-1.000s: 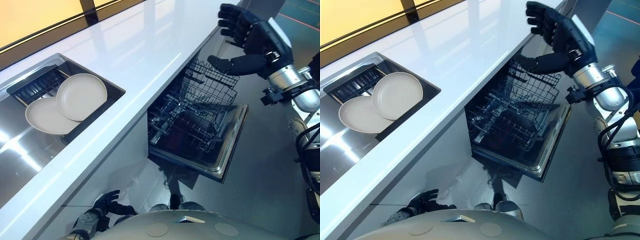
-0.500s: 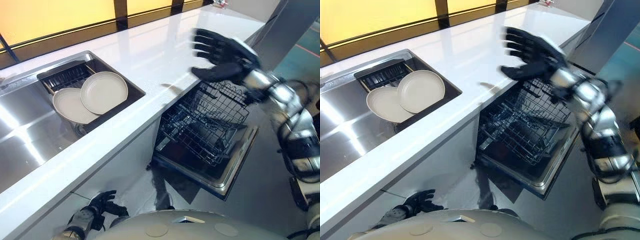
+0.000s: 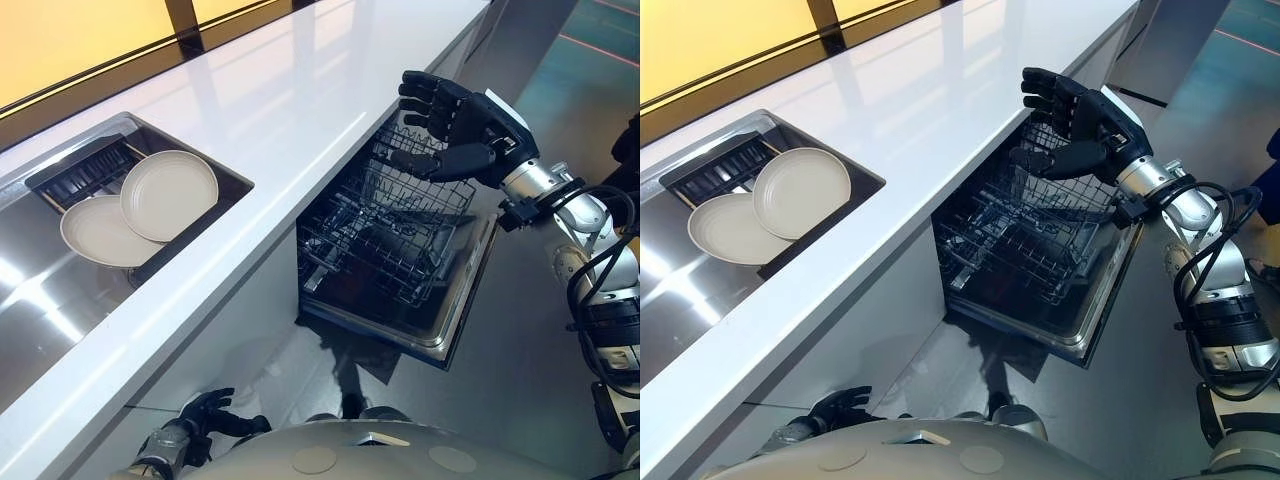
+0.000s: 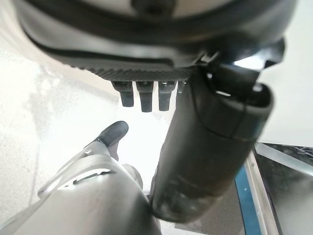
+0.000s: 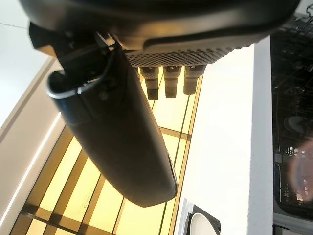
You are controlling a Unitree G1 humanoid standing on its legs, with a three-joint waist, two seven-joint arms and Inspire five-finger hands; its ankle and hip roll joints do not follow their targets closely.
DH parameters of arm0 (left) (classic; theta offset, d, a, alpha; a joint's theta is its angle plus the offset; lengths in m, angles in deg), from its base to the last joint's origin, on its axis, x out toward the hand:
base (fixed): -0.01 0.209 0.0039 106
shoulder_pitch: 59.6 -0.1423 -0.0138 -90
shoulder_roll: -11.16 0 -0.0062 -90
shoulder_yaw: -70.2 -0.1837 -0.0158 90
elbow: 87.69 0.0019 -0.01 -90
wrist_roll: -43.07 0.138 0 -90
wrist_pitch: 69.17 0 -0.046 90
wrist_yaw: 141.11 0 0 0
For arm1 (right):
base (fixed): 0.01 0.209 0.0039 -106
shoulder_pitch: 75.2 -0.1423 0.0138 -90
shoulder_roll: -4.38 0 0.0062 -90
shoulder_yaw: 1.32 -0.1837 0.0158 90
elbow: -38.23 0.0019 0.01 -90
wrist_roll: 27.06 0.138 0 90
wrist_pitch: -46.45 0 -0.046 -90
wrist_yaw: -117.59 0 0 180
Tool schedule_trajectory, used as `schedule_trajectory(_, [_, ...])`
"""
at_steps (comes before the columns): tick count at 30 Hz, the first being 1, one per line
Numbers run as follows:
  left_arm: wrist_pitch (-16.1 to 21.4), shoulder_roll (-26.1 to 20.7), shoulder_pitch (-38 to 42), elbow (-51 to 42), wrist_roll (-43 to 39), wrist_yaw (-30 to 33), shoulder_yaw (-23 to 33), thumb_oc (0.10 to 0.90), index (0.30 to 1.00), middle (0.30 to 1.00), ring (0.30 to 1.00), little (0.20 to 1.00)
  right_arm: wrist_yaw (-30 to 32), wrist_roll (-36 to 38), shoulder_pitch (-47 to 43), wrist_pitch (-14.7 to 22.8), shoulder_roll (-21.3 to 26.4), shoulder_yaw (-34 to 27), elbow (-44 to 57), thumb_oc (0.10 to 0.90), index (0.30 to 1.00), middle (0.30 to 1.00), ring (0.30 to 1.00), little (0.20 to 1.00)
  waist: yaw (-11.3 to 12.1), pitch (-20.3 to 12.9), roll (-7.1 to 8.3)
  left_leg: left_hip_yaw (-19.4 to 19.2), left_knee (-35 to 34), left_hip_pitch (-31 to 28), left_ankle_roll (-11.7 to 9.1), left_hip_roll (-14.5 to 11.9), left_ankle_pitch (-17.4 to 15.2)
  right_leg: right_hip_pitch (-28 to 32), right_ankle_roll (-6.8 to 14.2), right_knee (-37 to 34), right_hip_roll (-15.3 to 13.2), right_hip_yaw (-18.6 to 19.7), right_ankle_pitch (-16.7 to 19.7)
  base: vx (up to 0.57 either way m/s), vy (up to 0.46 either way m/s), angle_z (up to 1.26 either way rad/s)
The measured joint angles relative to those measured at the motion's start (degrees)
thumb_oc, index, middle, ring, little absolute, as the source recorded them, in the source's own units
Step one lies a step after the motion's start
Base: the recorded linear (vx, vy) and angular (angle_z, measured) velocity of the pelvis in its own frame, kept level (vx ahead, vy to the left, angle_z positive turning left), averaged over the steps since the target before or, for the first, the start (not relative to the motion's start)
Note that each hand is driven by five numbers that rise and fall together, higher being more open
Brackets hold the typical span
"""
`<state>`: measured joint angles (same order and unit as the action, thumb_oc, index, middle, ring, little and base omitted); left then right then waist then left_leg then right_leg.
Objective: Pick up plates and place into dishwasher.
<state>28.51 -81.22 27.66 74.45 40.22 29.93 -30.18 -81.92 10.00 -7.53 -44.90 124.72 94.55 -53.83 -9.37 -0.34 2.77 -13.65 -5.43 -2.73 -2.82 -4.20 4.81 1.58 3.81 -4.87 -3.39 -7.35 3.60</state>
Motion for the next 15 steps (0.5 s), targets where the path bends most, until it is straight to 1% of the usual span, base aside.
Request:
schedule_trajectory(1, [-0.02,0.01,0.05,-0.04,0.01,0.03,-0.05,0.800,0.900,0.900,0.900,0.900,-0.55,-0.02,-0.21,0.02,-0.08,0.11,-0.05,0.800,0.900,0.900,0.900,0.900,0.15,0.02,0.04,-0.02,0.00,-0.01,0.00,0.04,0.00,0.02,-0.06,-0.01,-0.03,0.01,0.04,-0.02,-0.054,0.02])
schedule_trajectory(3, [-0.16,-0.02,-0.08,-0.04,0.04,0.15,-0.12,0.800,0.900,0.900,0.900,0.900,-1.69,-0.20,-2.24,0.06,-0.09,2.45,-0.18,0.800,0.900,0.900,0.900,0.900,0.17,0.03,0.06,0.00,0.02,-0.04,-0.02,0.03,0.02,0.06,-0.12,-0.03,0.00,0.01,0.08,-0.03,-0.039,-0.04])
schedule_trajectory(5, [-0.51,-0.09,0.24,0.05,0.19,0.14,-0.52,0.800,0.900,0.900,0.900,0.900,-3.08,-0.27,-8.10,-0.67,0.23,9.97,1.49,0.800,0.900,0.900,0.900,0.900,-0.23,0.05,0.06,-0.16,0.00,-0.01,-0.10,-0.10,0.07,0.02,-0.34,-0.21,0.14,0.18,0.27,0.00,-0.005,-0.07])
schedule_trajectory(6, [-0.90,-0.11,0.68,0.02,0.35,0.00,-0.65,0.800,0.900,0.900,0.900,0.900,-3.51,-0.28,-10.36,-1.04,0.82,13.11,3.59,0.800,0.900,0.900,0.900,0.900,-0.08,0.06,0.07,-0.12,0.00,-0.09,-0.16,-0.18,0.10,0.11,-0.36,-0.24,0.18,0.02,0.28,0.01,0.019,0.07])
schedule_trajectory(7, [-1.12,-0.14,1.24,-0.08,0.53,-0.14,-0.76,0.800,0.900,0.900,0.900,0.900,-3.64,-0.25,-11.62,-1.19,0.88,14.95,5.40,0.800,0.900,0.900,0.900,0.900,0.16,0.04,0.17,0.04,0.00,-0.12,-0.19,-0.23,0.12,0.23,-0.36,-0.24,0.21,-0.28,0.28,0.03,0.037,0.10])
schedule_trajectory(9, [-1.25,-0.16,1.87,-0.91,0.55,-0.30,-1.06,0.800,0.900,0.900,0.900,0.900,-3.71,0.05,-12.26,-1.37,0.80,15.52,7.65,0.800,0.900,0.900,0.900,0.900,1.29,-0.10,0.65,0.19,-0.01,-0.16,-0.21,-0.19,0.09,0.31,-0.34,-0.20,0.19,-0.45,0.26,0.03,0.037,0.09])
schedule_trajectory(11, [-1.20,-0.37,1.91,-1.40,0.56,-0.32,-1.04,0.800,0.900,0.900,0.900,0.900,-3.06,0.20,-12.06,-1.43,0.51,14.19,6.12,0.800,0.900,0.900,0.900,0.900,1.72,-0.14,1.25,0.34,-0.01,-0.45,-0.10,0.01,0.07,0.74,-0.31,0.06,-0.06,-0.62,0.23,0.03,0.031,0.12])
schedule_trajectory(12, [-1.20,-0.51,1.46,-1.40,0.58,-0.32,-1.03,0.800,0.900,0.900,0.900,0.900,-2.36,0.09,-10.70,-1.43,-0.10,11.87,3.93,0.800,0.900,0.900,0.900,0.900,1.85,-0.26,1.62,0.26,-0.01,-0.65,0.02,0.14,-0.07,0.81,-0.10,0.32,-0.24,-0.60,0.07,0.02,0.016,0.06])
schedule_trajectory(13, [-1.17,-0.54,1.12,-1.29,0.60,-0.20,-1.01,0.800,0.900,0.900,0.900,0.900,-0.79,0.00,-7.52,-1.28,-0.70,7.80,1.73,0.800,0.900,0.900,0.900,0.900,1.82,-0.18,1.73,0.20,-0.01,-0.68,-0.10,0.24,-0.47,0.66,0.45,0.74,-0.47,-0.51,-0.34,0.00,-0.003,0.10])
schedule_trajectory(14, [-1.01,-0.54,0.70,-1.32,0.62,-0.03,-0.99,0.800,0.900,0.900,0.900,0.900,0.95,-0.07,-2.34,-0.27,-2.12,1.70,0.10,0.800,0.900,0.900,0.900,0.900,1.62,-0.11,2.04,-0.18,-0.01,-0.71,0.06,0.20,-0.41,0.72,0.65,1.14,-0.74,-0.53,-0.49,-0.01,-0.018,0.14])
schedule_trajectory(15, [-0.96,-0.53,0.30,-1.32,0.62,0.09,-1.00,0.800,0.900,0.900,0.900,0.900,2.04,-0.11,0.48,0.38,-3.40,-1.88,-1.49,0.800,0.900,0.900,0.900,0.900,1.47,-0.27,2.34,-0.33,-0.01,-0.71,0.10,0.20,-0.37,0.77,0.68,1.21,-0.90,-0.49,-0.51,-0.04,-0.017,0.03])
